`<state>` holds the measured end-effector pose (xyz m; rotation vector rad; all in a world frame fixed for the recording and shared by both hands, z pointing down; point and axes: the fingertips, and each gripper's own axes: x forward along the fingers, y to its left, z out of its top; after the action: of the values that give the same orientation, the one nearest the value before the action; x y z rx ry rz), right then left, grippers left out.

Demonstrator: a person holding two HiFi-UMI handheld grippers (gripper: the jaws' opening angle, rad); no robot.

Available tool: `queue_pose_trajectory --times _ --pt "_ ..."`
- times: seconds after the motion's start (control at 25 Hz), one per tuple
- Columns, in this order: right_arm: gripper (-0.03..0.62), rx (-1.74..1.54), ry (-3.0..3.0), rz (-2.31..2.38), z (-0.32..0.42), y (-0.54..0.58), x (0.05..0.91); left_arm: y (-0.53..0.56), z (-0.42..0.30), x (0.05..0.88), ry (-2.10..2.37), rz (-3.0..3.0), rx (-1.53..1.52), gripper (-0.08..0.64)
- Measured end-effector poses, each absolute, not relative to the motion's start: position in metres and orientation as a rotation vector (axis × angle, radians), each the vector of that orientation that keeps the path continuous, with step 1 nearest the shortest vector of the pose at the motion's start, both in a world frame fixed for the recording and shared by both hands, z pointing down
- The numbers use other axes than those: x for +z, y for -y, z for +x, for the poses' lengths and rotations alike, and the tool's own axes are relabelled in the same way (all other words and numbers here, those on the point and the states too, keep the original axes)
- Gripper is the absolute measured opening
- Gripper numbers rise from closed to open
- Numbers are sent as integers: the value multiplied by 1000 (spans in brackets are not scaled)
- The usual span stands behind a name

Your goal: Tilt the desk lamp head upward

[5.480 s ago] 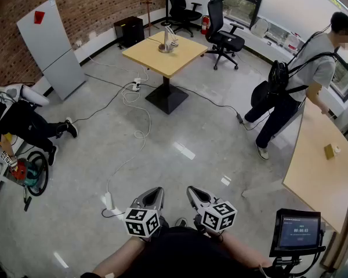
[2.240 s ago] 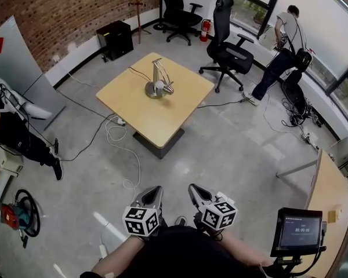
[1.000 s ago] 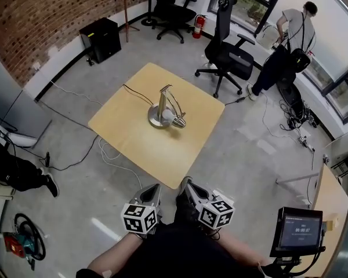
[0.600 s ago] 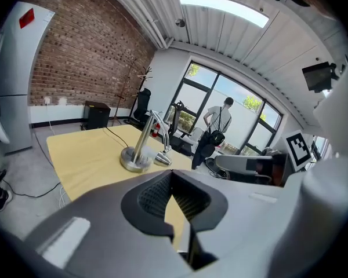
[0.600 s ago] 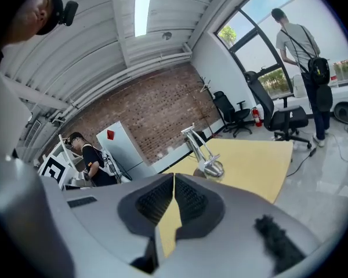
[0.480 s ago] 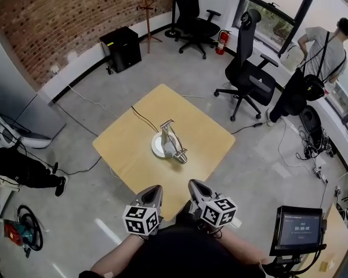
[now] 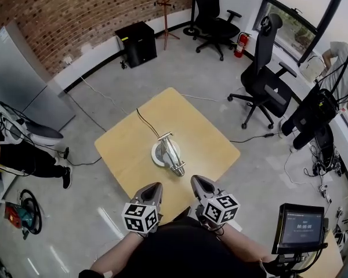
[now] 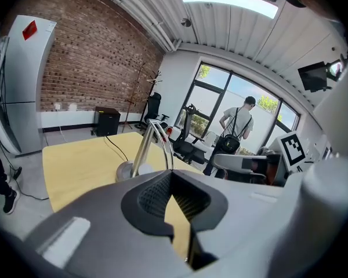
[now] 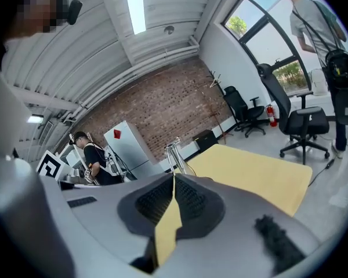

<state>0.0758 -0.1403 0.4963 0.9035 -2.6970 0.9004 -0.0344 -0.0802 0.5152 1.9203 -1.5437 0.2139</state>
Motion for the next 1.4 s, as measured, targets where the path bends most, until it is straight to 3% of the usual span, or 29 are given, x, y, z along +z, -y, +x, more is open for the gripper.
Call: queue_pose_trajectory --times 0.28,0.88,1.4 --pt "16 810 2725 868 74 139 514 60 -49 531 1546 1862 256 8" --pt "261 586 2544 1031 46 174 530 147 -87 569 1455 2124 574 43" --pt "272 606 2535 1008 54 149 571 195 -80 657 1289 2214 828 54"
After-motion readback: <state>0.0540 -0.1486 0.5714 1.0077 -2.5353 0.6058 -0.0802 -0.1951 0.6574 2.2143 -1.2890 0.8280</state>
